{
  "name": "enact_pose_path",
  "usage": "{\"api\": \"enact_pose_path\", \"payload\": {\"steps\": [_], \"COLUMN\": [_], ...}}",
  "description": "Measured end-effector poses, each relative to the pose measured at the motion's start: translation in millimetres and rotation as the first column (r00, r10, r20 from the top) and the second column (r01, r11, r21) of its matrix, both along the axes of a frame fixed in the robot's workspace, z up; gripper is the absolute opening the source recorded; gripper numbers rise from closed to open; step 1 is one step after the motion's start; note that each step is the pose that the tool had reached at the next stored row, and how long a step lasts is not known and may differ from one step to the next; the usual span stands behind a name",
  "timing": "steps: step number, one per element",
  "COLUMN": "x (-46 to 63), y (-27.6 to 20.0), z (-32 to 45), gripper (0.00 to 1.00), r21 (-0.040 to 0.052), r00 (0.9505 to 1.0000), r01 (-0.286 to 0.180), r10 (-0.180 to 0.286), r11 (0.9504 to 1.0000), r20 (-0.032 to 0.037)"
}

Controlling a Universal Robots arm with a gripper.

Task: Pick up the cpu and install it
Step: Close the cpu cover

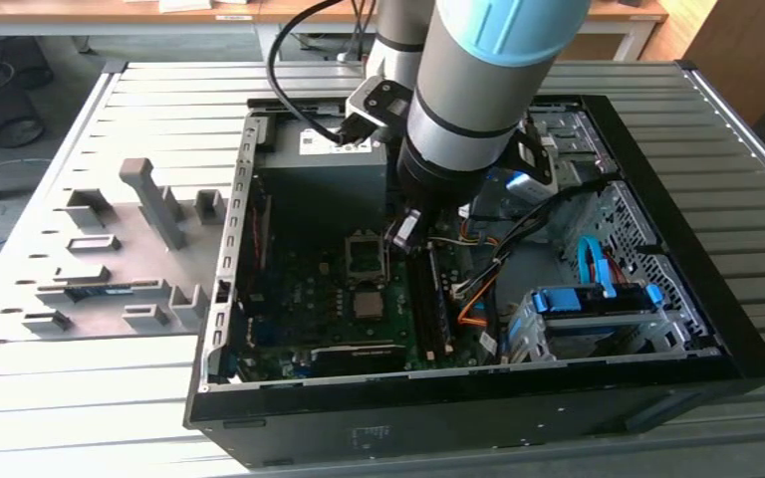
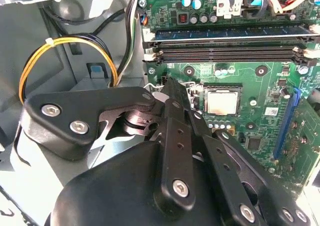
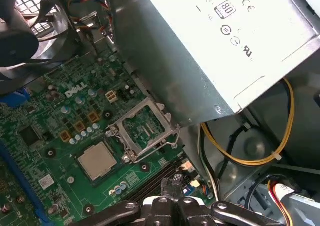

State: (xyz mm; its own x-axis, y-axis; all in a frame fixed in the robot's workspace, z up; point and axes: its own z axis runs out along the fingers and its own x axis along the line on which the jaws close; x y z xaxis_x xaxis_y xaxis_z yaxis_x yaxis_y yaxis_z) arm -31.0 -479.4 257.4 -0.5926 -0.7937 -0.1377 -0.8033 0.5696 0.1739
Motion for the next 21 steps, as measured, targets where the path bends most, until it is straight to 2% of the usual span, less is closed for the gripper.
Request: {"api": "enact_pose_path", "payload": {"steps": [3,6,8,11,12,17,21], "x": [0.4,1.7,1.7,1.8,1.8,1.8,1.7], "y": [0.0,0.5,1.4,2.7,2.9,4.3,6.6], "z": [-2.1,-6.1,-8.2,-11.2,-13.3,-22.1,-29.1], "gripper": [0.10,0.10,0.10,0.10,0.10,0.10,0.10], "r21": [0.0021,0.0111,0.0211,0.0412,0.0437,0.0443,0.0530], "r00": [1.0000,1.0000,1.0000,1.0000,1.0000,1.0000,1.0000], "r01": [0.000,0.000,0.000,0.000,0.000,-0.006,-0.006], "r10": [0.000,0.000,0.000,0.000,0.000,0.006,0.006], "r11": [1.0000,0.9999,0.9998,0.9992,0.9990,0.9990,0.9986], "r20": [0.0002,0.0000,-0.0001,0.0001,0.0002,0.0001,0.0001]}}
